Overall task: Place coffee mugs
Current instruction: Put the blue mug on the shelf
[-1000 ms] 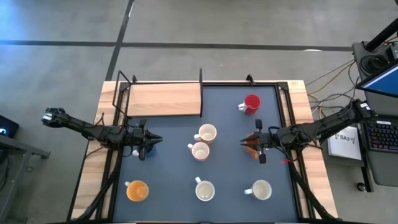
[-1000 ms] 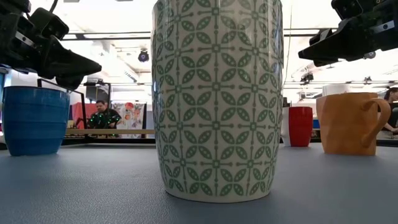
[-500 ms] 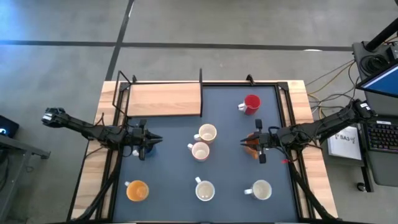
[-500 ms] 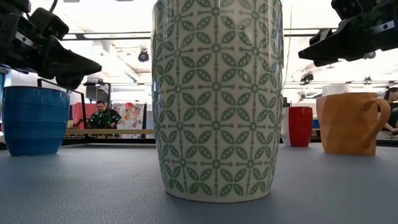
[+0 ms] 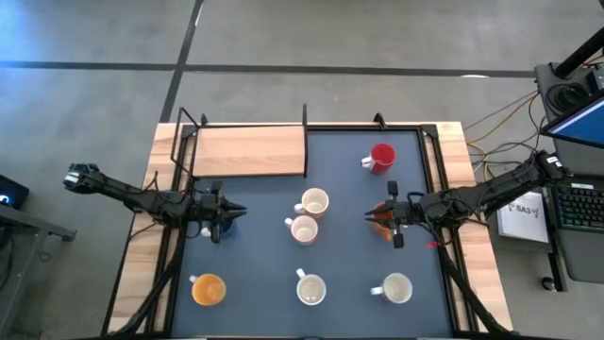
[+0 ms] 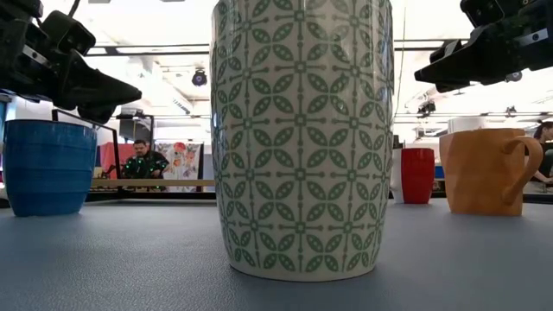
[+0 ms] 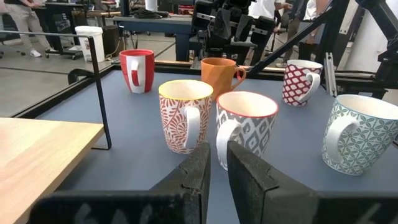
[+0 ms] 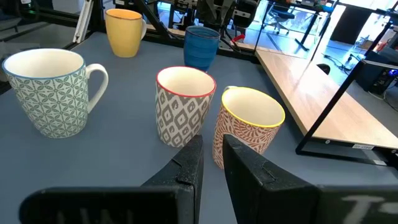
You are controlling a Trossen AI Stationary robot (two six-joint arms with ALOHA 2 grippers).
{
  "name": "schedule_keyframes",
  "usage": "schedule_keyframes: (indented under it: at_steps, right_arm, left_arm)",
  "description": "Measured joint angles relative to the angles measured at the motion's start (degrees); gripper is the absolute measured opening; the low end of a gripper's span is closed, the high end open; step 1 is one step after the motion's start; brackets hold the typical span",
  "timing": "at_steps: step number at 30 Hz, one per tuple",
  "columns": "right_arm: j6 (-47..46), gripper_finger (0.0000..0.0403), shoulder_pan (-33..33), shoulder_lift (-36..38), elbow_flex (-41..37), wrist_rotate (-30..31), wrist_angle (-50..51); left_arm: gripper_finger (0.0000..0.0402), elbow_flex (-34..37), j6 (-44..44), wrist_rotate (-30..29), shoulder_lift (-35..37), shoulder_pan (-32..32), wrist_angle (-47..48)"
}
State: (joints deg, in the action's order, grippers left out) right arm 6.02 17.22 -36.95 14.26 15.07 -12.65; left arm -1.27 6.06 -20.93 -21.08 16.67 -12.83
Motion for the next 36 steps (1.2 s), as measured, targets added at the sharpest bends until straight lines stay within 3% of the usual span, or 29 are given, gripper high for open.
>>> schedule_keyframes:
  at_steps: [12,22,36]
  right_arm:
    - [0.0,0.0050,0.0,0.0,0.0,0.0,0.0]
    - [0.0,0.0050,0.0,0.0,0.0,0.0,0.0]
    - [0.0,0.0050,0.0,0.0,0.0,0.0,0.0]
  left_arm:
    - [0.0036,0.0,-1.0,-0.7,0.0,0.0,-0.7]
    - [0.0036,-0.1,-2.6,-7.4,-1.0,0.0,-13.8]
    - [0.0036,-0.1,0.5,-11.1,-5.2,0.0,-21.7]
